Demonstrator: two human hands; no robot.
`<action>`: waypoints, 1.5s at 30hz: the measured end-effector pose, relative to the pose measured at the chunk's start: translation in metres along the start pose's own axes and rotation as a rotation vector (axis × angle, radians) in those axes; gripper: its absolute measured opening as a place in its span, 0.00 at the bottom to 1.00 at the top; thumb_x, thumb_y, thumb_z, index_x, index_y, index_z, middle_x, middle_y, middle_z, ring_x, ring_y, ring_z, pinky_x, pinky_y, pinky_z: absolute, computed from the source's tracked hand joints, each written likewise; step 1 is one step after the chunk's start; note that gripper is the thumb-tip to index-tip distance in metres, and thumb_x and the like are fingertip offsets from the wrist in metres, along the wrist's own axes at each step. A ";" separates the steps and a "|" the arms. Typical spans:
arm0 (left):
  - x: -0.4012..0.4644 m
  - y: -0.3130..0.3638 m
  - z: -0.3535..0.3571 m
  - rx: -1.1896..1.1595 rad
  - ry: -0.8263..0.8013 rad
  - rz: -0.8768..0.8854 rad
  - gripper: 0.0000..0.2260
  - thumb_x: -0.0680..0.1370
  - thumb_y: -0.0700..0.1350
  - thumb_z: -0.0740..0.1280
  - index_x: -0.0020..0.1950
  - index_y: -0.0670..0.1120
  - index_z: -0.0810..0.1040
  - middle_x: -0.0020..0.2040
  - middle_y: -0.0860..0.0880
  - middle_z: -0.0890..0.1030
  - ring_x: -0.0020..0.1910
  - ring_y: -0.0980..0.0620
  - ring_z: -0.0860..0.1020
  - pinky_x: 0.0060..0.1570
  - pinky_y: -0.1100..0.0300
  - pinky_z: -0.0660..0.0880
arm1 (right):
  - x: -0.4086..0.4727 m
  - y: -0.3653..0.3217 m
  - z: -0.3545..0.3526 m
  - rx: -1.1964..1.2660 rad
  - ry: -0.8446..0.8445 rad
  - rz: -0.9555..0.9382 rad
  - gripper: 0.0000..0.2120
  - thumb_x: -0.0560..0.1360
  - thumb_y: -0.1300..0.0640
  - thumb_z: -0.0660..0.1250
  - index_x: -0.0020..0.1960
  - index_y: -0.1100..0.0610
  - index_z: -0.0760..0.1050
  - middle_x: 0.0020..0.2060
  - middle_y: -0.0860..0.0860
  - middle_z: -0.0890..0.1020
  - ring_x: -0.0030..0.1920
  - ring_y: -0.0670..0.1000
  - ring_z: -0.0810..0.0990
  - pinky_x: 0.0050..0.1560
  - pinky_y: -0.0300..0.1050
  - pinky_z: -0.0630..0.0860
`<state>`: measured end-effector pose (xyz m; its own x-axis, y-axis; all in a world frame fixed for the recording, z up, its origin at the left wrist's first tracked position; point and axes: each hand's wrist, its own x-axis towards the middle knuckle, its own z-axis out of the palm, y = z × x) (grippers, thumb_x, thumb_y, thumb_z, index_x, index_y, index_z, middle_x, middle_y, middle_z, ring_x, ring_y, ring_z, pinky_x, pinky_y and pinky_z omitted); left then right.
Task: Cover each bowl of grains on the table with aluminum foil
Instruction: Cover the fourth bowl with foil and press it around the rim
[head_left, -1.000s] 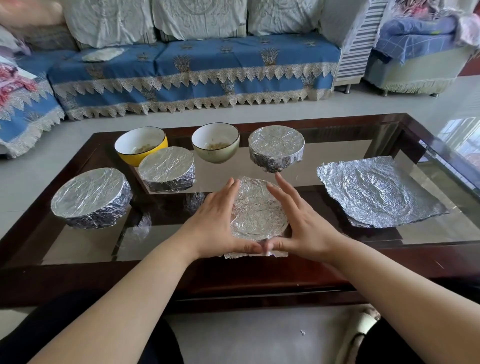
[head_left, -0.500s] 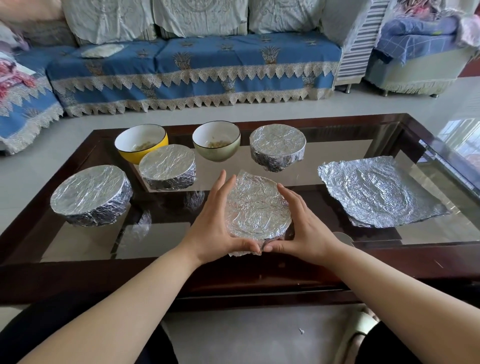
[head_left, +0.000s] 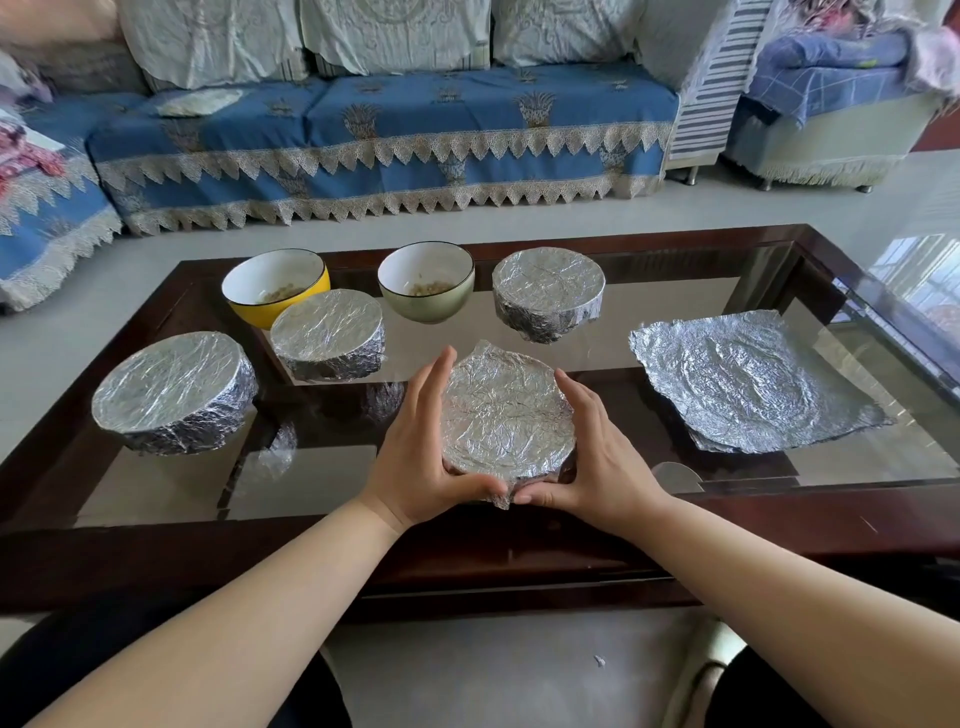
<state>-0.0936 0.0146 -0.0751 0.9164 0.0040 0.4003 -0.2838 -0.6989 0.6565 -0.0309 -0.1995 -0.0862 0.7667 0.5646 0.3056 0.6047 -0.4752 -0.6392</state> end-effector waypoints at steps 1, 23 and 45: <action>0.002 -0.001 -0.003 0.014 -0.033 0.006 0.55 0.60 0.81 0.62 0.79 0.59 0.42 0.80 0.48 0.55 0.78 0.56 0.55 0.74 0.57 0.58 | 0.000 0.000 0.001 -0.002 0.007 0.001 0.58 0.57 0.19 0.62 0.76 0.47 0.46 0.74 0.54 0.62 0.72 0.51 0.65 0.68 0.46 0.65; 0.063 0.021 -0.005 0.449 -0.254 -0.045 0.22 0.85 0.46 0.53 0.79 0.46 0.60 0.79 0.50 0.60 0.78 0.52 0.57 0.76 0.57 0.49 | -0.008 -0.002 -0.021 -0.007 -0.080 0.086 0.56 0.63 0.24 0.64 0.80 0.50 0.47 0.75 0.38 0.54 0.72 0.33 0.54 0.70 0.35 0.54; 0.030 0.052 -0.011 0.620 -0.462 -0.120 0.51 0.63 0.80 0.31 0.81 0.55 0.45 0.82 0.51 0.43 0.80 0.49 0.42 0.77 0.47 0.39 | -0.002 0.002 -0.037 0.208 0.124 0.140 0.37 0.71 0.30 0.62 0.74 0.48 0.63 0.68 0.42 0.71 0.67 0.38 0.69 0.68 0.46 0.69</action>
<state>-0.0844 -0.0142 -0.0220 0.9941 -0.0983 -0.0467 -0.0905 -0.9850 0.1468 -0.0237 -0.2265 -0.0621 0.8680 0.4102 0.2800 0.4437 -0.3871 -0.8083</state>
